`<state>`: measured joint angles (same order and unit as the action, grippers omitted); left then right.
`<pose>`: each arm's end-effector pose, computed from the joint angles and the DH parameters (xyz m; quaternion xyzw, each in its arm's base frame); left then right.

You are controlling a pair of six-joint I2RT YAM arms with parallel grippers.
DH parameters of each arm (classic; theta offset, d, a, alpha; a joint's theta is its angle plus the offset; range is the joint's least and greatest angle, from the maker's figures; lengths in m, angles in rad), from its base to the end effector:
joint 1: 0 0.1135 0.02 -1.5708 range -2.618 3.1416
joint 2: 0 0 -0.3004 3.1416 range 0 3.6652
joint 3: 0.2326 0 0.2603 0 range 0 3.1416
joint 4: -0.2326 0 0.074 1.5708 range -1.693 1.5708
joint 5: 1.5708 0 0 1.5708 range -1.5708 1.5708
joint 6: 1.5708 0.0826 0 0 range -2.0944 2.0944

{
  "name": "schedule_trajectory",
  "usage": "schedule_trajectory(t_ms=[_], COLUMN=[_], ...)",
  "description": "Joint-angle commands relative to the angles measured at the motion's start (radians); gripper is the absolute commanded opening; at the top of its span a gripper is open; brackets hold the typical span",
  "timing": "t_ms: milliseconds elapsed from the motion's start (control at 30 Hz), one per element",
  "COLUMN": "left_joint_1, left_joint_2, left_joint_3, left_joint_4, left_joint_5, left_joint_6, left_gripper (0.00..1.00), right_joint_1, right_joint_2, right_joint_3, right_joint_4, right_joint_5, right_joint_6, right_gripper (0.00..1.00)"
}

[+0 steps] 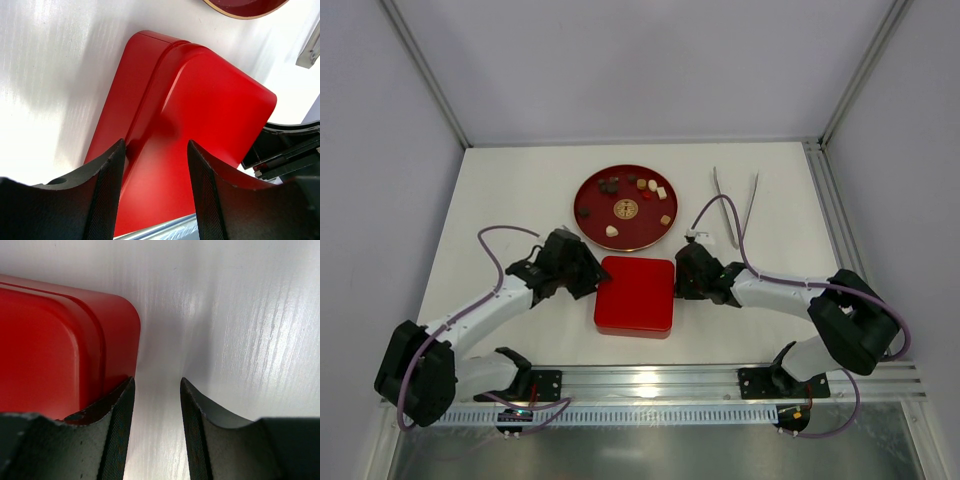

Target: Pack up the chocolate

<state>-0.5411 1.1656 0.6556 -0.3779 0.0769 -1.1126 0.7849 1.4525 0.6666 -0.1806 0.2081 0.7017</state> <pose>0.2115 -0.1345 0.1970 -0.2531 0.9070 -0.2707 0.1999 0.2200 0.1957 0.1476 -0.0086 0.9500 0.1273 0.2850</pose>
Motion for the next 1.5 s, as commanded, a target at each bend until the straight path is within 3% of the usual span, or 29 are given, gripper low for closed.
schedule_trajectory(t_ms=[0, 533, 967, 1467], left_joint_1=[-0.013, -0.014, -0.014, -0.062], left_joint_2=[0.012, 0.014, 0.016, 0.020], left_joint_3=[0.045, 0.007, -0.042, -0.100], left_joint_4=[-0.003, -0.032, -0.032, -0.021], left_joint_5=[-0.005, -0.039, -0.055, -0.129], left_joint_6=[0.014, 0.011, 0.010, -0.092], left_gripper=[0.52, 0.54, 0.54, 0.49], right_joint_1=[0.011, 0.010, -0.078, -0.110], right_joint_2=[0.022, 0.016, -0.049, -0.360], right_joint_3=[0.018, 0.010, -0.018, 0.007], right_joint_4=[-0.003, -0.023, -0.037, -0.184], right_joint_5=[0.019, 0.034, -0.052, -0.168], right_joint_6=[-0.013, -0.018, -0.036, -0.039], right_gripper=[0.44, 0.45, 0.54, 0.56])
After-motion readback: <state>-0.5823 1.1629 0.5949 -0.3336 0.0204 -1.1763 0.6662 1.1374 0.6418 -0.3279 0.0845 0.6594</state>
